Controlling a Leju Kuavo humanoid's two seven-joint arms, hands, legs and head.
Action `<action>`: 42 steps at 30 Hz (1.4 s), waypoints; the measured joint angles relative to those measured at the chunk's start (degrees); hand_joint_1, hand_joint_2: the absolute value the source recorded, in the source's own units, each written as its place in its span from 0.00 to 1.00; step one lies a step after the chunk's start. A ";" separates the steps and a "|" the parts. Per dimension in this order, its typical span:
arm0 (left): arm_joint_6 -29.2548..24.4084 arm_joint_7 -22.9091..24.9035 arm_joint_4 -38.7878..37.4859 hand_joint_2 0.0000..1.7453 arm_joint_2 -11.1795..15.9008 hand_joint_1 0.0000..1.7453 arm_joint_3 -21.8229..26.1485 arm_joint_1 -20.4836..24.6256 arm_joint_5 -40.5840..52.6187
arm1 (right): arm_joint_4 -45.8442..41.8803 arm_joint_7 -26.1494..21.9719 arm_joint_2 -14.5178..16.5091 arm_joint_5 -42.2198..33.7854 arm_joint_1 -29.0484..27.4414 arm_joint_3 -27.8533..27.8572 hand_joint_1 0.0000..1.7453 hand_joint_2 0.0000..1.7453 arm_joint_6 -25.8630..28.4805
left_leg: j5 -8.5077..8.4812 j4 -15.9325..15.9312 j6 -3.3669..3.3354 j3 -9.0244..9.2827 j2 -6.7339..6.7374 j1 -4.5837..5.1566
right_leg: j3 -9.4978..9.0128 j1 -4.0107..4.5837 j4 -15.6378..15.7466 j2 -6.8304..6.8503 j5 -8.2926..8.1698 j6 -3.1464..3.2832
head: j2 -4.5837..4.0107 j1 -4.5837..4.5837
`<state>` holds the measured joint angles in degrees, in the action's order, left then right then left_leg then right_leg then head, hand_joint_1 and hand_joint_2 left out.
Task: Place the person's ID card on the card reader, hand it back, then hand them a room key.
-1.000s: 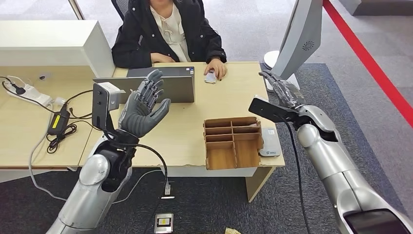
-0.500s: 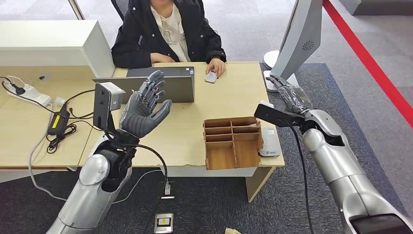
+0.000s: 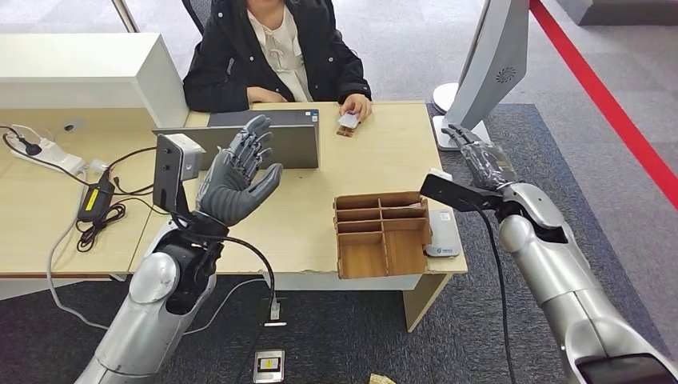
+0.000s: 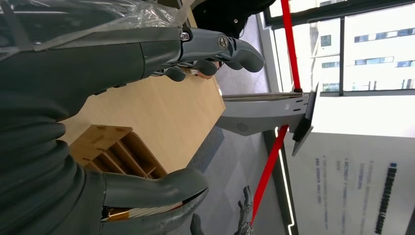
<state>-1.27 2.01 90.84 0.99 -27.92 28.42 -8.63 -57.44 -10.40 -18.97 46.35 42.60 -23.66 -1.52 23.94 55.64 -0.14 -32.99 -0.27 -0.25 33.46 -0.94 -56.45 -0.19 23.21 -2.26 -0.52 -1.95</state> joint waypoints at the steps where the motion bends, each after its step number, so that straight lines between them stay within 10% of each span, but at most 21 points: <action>1: 0.12 0.07 0.03 1.00 -0.01 0.00 0.01 0.03 -0.01 | 0.00 -0.09 0.04 0.06 0.00 0.03 0.00 1.00 0.56 | 0.00 0.00 0.00 0.00 0.00 0.00 | 0.00 0.00 0.00 0.00 0.00 0.00 | 0.00 0.00; 42: 3.48 -0.72 1.06 1.00 -1.03 0.00 1.67 -1.29 0.43 | -12.01 2.61 2.01 -0.01 -5.42 -0.19 0.00 1.00 -5.91 | 0.00 -0.02 0.00 -0.01 0.00 0.00 | -0.01 0.00 0.00 0.00 0.00 0.00 | 0.00 -0.01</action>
<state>2.21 1.29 91.90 -0.04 -26.25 27.13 -8.20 -69.45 -7.80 -16.96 46.34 37.19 -23.85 -7.43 23.94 55.62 -0.14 -33.00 -0.28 -0.26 33.46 -0.94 -56.46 -0.19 23.21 -2.26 -0.52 -1.95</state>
